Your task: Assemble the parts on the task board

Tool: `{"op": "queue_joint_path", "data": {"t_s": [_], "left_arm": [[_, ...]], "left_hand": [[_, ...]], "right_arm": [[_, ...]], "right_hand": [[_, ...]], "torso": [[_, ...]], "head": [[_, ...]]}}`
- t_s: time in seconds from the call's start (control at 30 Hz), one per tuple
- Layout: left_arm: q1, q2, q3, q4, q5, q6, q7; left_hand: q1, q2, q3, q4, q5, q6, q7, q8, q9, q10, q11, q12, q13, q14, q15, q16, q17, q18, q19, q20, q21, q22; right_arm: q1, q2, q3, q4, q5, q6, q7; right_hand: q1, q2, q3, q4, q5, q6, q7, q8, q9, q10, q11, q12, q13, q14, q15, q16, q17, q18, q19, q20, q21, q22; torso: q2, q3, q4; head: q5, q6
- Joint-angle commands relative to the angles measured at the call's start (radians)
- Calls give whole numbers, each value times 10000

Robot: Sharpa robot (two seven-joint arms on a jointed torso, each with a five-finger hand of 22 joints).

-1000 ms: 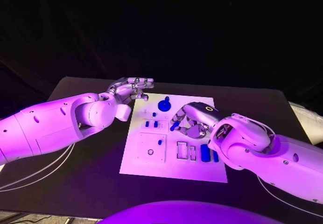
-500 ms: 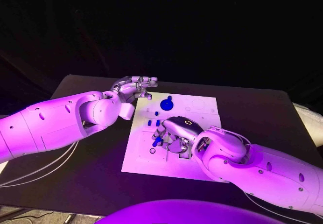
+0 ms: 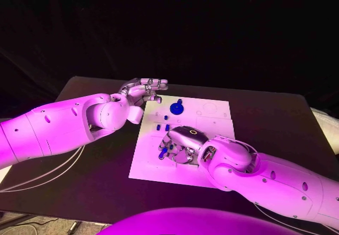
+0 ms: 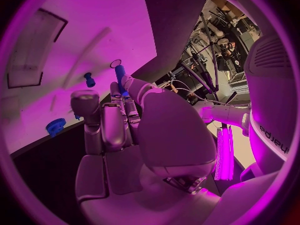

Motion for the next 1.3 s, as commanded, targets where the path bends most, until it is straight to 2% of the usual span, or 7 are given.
{"op": "queue_joint_path", "data": {"t_s": [0.03,0.43,0.67,0.87,0.97,1.07,1.3], "left_arm": [[0,23,7,8,-25,160,100],[-1,23,7,6,-25,186,76],[-1,20,7,9,-25,195,67],[-1,20,7,12,-25,195,62],[-1,18,7,15,-25,199,59],[-1,14,7,16,-25,204,54],[-1,13,7,5,-25,234,34]], "left_hand": [[45,59,-4,-74,14,-53,3,-12,-12,-53,-5,34,3,-84,2,-23,-16,98,-60,-21,-34,-15],[45,59,-4,-74,14,-53,3,-12,-12,-53,-5,34,3,-84,2,-23,-16,98,-60,-21,-34,-15],[45,59,-4,-74,14,-53,3,-12,-12,-53,-5,34,3,-84,2,-23,-16,98,-60,-21,-34,-15],[45,59,-4,-74,14,-53,3,-12,-12,-53,-5,34,3,-84,2,-23,-16,98,-60,-21,-34,-15],[45,59,-4,-74,14,-53,3,-12,-12,-53,-5,34,3,-84,2,-23,-16,98,-60,-21,-34,-15],[45,59,-4,-74,14,-53,3,-12,-12,-53,-5,34,3,-84,2,-23,-16,98,-60,-21,-34,-15],[45,59,-4,-74,14,-53,3,-12,-12,-53,-5,34,3,-84,2,-23,-16,98,-60,-21,-34,-15]], "right_arm": [[-12,51,-19,-71,-313,326,54],[-14,192,-114,-260,-690,561,-191],[-14,270,-219,-351,-866,721,-264],[-14,368,-292,-387,-928,764,-315],[-13,396,-318,-404,-924,660,-359],[-13,403,-329,-404,-918,440,-400],[-59,290,-339,-221,-902,-412,-410]], "right_hand": [[20,125,197,-121,26,-32,49,-40,-14,215,-265,5,18,330,1,20,-15,-174,-12,49,29,-9],[-11,120,205,-127,28,-35,57,-45,-15,210,-256,-7,19,327,8,18,-24,-172,-22,54,26,-19],[-32,117,208,-129,28,-36,59,-48,-16,206,-253,-15,19,326,11,17,-28,-170,-30,57,21,-30],[-346,-19,178,-111,79,-298,143,-200,-77,-157,-145,-262,-29,305,114,1,-83,-144,-155,125,-80,-212],[-761,-309,-17,-1,196,-840,243,-269,-158,-917,37,-618,-55,230,275,-148,-331,-51,-456,242,-446,-794],[-1013,-529,-345,23,234,-1491,260,-265,-165,-1635,136,-638,-41,131,342,-333,-619,27,-672,351,-738,-1210],[-1084,-520,-1129,-48,247,-1840,143,-237,-131,-2430,233,-533,-11,131,416,-358,-731,39,-603,448,-811,-1291]], "torso": [[0,0,-4],[-7,-7,-13],[-5,-9,-12],[-9,-8,-1],[-14,-15,1],[-8,-10,-5],[-9,-2,-6]], "head": [[7,-13],[16,-65],[25,-74],[11,-76],[0,-75],[-1,-70],[-24,-61]]}}
